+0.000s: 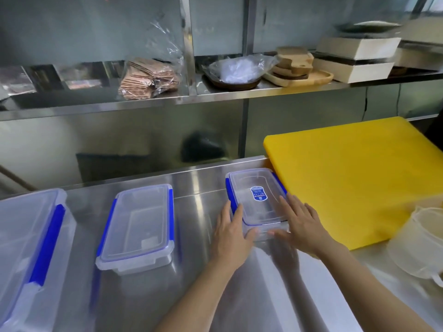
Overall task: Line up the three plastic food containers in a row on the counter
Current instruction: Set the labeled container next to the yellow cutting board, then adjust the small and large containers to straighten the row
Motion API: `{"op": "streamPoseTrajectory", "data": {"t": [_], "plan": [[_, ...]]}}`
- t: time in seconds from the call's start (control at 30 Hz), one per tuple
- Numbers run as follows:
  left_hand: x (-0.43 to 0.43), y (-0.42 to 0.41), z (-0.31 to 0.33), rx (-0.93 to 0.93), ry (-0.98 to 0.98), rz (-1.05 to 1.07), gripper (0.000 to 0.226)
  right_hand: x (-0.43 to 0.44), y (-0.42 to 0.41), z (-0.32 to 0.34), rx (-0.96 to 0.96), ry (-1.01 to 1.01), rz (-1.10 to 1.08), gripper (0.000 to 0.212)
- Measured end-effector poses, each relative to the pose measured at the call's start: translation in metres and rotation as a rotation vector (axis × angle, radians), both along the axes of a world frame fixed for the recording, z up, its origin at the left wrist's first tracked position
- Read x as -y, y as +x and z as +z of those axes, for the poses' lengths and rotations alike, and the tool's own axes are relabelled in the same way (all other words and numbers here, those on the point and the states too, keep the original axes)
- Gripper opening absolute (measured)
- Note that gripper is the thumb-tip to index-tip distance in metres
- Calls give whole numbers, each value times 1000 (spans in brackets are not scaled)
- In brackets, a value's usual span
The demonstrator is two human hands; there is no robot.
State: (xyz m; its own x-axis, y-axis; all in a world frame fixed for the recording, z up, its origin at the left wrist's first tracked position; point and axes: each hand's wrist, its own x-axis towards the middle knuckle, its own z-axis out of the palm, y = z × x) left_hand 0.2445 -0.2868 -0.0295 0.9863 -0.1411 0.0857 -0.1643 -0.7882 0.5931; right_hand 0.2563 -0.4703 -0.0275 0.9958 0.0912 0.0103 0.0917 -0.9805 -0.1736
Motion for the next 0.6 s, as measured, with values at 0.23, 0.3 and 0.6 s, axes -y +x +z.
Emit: {"op": "streamPoseTrajectory", "data": {"t": [0.23,0.3,0.6], "plan": [[-75,3,13,208,2,325,47,-62,-20,10,-40,349,111,97],[-93,6,10,128,-2,421,47,-79,-22,4,-105,436,110,97],[-119,7,-50,-239,-413,522,75,-118,-27,-33,-235,611,90,91]]}}
